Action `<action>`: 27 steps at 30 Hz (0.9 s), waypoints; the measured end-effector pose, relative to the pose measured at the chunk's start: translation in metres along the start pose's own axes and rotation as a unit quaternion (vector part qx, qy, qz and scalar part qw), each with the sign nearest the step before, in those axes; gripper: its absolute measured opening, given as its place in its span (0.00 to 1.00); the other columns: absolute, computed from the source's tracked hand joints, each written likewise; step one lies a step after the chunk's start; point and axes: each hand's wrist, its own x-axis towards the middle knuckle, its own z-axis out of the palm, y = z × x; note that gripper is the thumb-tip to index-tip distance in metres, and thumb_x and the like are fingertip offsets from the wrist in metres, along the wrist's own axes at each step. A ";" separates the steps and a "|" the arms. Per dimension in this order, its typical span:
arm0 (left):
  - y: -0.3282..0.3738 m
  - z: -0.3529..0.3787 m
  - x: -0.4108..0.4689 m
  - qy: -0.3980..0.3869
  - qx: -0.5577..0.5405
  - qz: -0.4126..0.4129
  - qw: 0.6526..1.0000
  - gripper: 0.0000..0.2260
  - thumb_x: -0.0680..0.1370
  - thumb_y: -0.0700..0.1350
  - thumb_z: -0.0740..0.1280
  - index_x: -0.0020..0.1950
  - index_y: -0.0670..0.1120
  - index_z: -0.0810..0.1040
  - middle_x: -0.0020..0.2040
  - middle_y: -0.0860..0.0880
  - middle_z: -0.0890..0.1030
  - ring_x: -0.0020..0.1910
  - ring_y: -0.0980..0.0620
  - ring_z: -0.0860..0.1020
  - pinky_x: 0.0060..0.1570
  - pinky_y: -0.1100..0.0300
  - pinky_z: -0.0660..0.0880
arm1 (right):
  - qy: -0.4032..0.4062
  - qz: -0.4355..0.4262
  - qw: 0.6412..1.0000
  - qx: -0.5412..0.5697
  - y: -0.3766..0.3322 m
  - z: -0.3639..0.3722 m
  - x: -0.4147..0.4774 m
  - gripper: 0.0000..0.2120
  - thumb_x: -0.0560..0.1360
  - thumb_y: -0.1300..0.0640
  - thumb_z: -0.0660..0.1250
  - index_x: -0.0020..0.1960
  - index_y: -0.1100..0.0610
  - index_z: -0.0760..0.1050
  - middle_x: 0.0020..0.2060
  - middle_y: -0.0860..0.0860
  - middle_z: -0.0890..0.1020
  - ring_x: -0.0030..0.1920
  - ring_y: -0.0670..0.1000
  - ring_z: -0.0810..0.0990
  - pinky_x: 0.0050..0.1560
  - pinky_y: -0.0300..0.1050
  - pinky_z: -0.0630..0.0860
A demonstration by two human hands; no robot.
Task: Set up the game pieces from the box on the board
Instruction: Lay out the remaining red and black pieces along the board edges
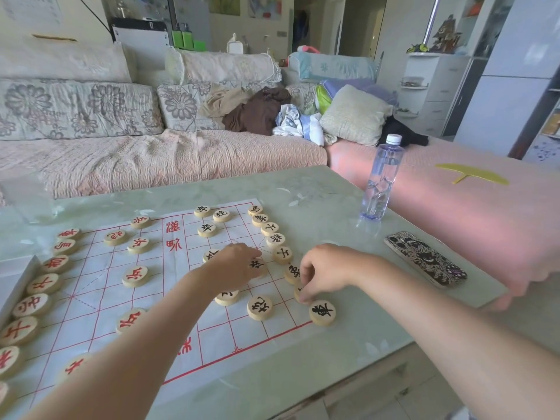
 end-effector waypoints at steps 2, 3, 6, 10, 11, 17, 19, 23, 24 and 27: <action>0.001 0.001 0.002 0.008 -0.005 -0.004 1.000 0.23 0.78 0.53 0.66 0.72 0.52 0.69 0.67 0.48 0.72 0.63 0.48 0.72 0.60 0.54 0.72 | 0.023 0.001 1.000 0.008 -0.002 -0.002 0.003 0.16 0.66 0.37 0.73 0.42 0.48 0.80 0.40 0.42 0.82 0.42 0.45 0.79 0.38 0.40 0.73; 0.001 0.001 0.004 0.016 -0.017 -0.007 1.000 0.23 0.77 0.52 0.68 0.71 0.51 0.70 0.66 0.49 0.72 0.62 0.48 0.73 0.58 0.56 0.72 | 0.038 -0.001 0.999 0.017 -0.003 -0.003 0.004 0.15 0.68 0.37 0.72 0.42 0.48 0.80 0.41 0.42 0.82 0.44 0.47 0.80 0.41 0.42 0.75; -0.001 0.001 0.006 0.045 -0.087 -0.014 0.995 0.19 0.73 0.48 0.73 0.63 0.52 0.77 0.60 0.50 0.75 0.53 0.50 0.77 0.46 0.63 0.71 | 0.089 -0.025 0.995 0.039 -0.010 -0.004 0.011 0.08 0.71 0.43 0.70 0.44 0.47 0.78 0.43 0.41 0.79 0.48 0.47 0.78 0.47 0.44 0.75; -0.004 -0.001 0.001 0.051 -0.248 -0.043 0.967 0.11 0.74 0.42 0.72 0.54 0.53 0.79 0.50 0.52 0.81 0.45 0.49 0.80 0.44 0.59 0.76 | 0.134 -0.079 0.982 0.112 -0.029 -0.002 0.023 0.13 0.70 0.53 0.72 0.53 0.44 0.77 0.50 0.42 0.79 0.51 0.45 0.78 0.53 0.43 0.75; -0.005 -0.004 -0.002 0.047 -0.290 -0.052 0.955 0.10 0.74 0.42 0.71 0.54 0.51 0.79 0.48 0.51 0.82 0.43 0.48 0.80 0.45 0.56 0.78 | 0.139 -0.097 0.977 0.130 -0.035 -0.002 0.025 0.15 0.70 0.53 0.74 0.55 0.45 0.77 0.51 0.43 0.79 0.51 0.44 0.77 0.53 0.40 0.75; -0.017 -0.024 -0.032 0.031 -0.429 -0.076 0.899 0.11 0.70 0.42 0.76 0.50 0.48 0.80 0.43 0.49 0.86 0.45 0.50 0.83 0.50 0.57 0.80 | 0.130 -0.159 0.967 0.149 -0.068 0.001 0.025 0.15 0.68 0.52 0.79 0.52 0.49 0.79 0.49 0.42 0.78 0.38 0.34 0.71 0.35 0.27 0.64; -0.024 -0.025 -0.045 0.022 -0.432 -0.086 0.898 0.13 0.70 0.42 0.76 0.53 0.46 0.80 0.44 0.48 0.85 0.44 0.52 0.83 0.49 0.59 0.80 | 0.114 -0.163 0.967 0.156 -0.077 0.003 0.021 0.15 0.67 0.50 0.79 0.51 0.47 0.78 0.49 0.41 0.79 0.38 0.35 0.72 0.36 0.29 0.64; -0.034 -0.022 -0.071 0.050 -0.279 -0.074 0.956 0.12 0.74 0.49 0.71 0.56 0.51 0.78 0.50 0.55 0.81 0.47 0.53 0.81 0.41 0.61 0.77 | 0.091 -0.177 0.972 0.126 -0.089 0.009 0.004 0.14 0.68 0.45 0.76 0.50 0.45 0.77 0.48 0.39 0.80 0.46 0.41 0.77 0.41 0.32 0.70; -0.036 -0.020 -0.078 0.068 -0.205 -0.058 0.975 0.09 0.76 0.49 0.69 0.56 0.54 0.78 0.52 0.56 0.78 0.48 0.55 0.79 0.42 0.63 0.75 | 0.086 -0.177 0.975 0.106 -0.090 0.011 -0.001 0.14 0.68 0.43 0.75 0.50 0.45 0.77 0.48 0.39 0.80 0.47 0.42 0.77 0.41 0.32 0.70; -0.045 -0.008 -0.091 0.105 -0.051 0.016 0.993 0.12 0.79 0.41 0.61 0.58 0.55 0.78 0.58 0.56 0.73 0.56 0.56 0.73 0.55 0.63 0.70 | 0.064 -0.187 0.979 0.052 -0.091 0.020 -0.013 0.12 0.69 0.42 0.73 0.49 0.46 0.79 0.46 0.39 0.80 0.46 0.43 0.77 0.41 0.33 0.70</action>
